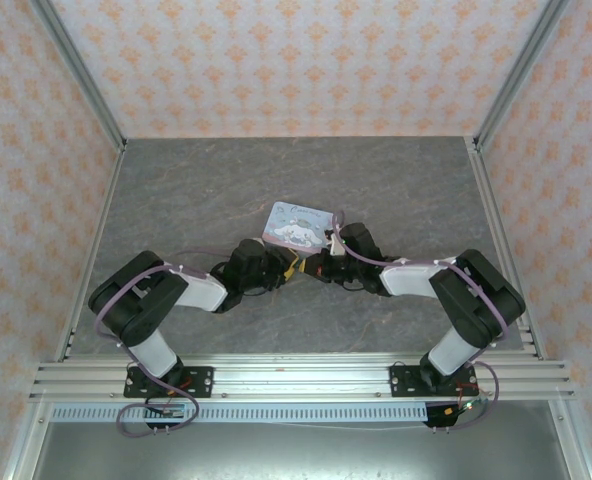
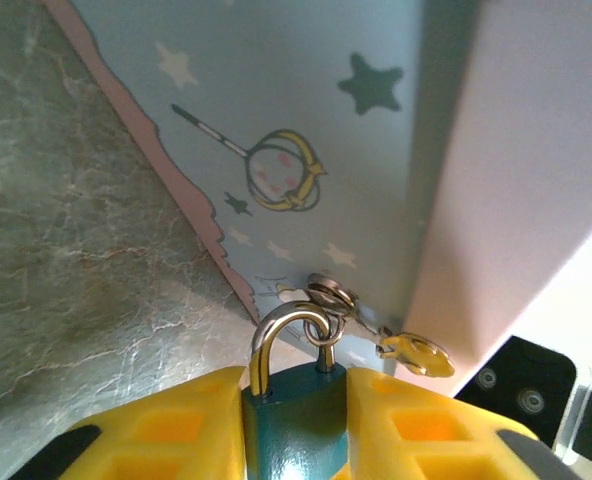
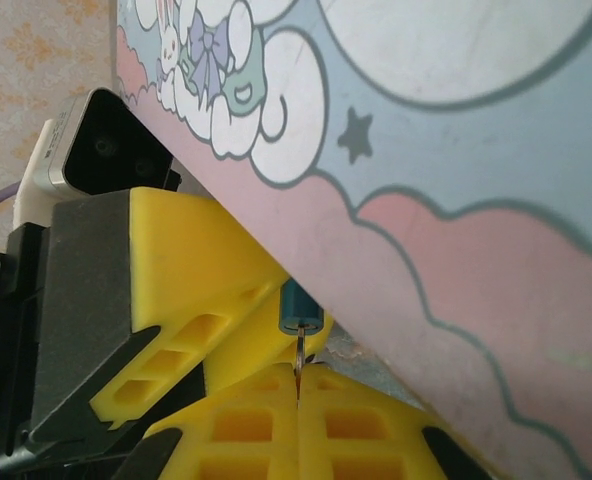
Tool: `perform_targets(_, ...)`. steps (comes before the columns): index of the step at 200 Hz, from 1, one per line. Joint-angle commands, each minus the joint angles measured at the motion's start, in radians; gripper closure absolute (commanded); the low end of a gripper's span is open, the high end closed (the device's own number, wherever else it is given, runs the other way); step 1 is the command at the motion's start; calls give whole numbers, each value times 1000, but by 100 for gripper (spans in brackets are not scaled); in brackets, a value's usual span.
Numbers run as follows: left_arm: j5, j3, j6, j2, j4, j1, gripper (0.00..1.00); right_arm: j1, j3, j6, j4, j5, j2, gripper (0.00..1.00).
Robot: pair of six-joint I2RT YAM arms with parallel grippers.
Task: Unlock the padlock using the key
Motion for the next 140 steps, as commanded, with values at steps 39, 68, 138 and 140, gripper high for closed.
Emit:
perform_targets(39,-54,6,-30,-29,6,-19,88,8,41,-44,-79,14,-52,84)
perform_targets(68,-64,10,-23,-62,-27,-19,98,8,53,-190,-266,111,-126,65)
perform_targets(138,-67,17,-33,-98,-79,-19,100,99,-50,-677,-347,486,-491,50)
perform_targets(140,-68,17,-33,-100,-82,-19,100,105,-52,-699,-348,491,-498,50)
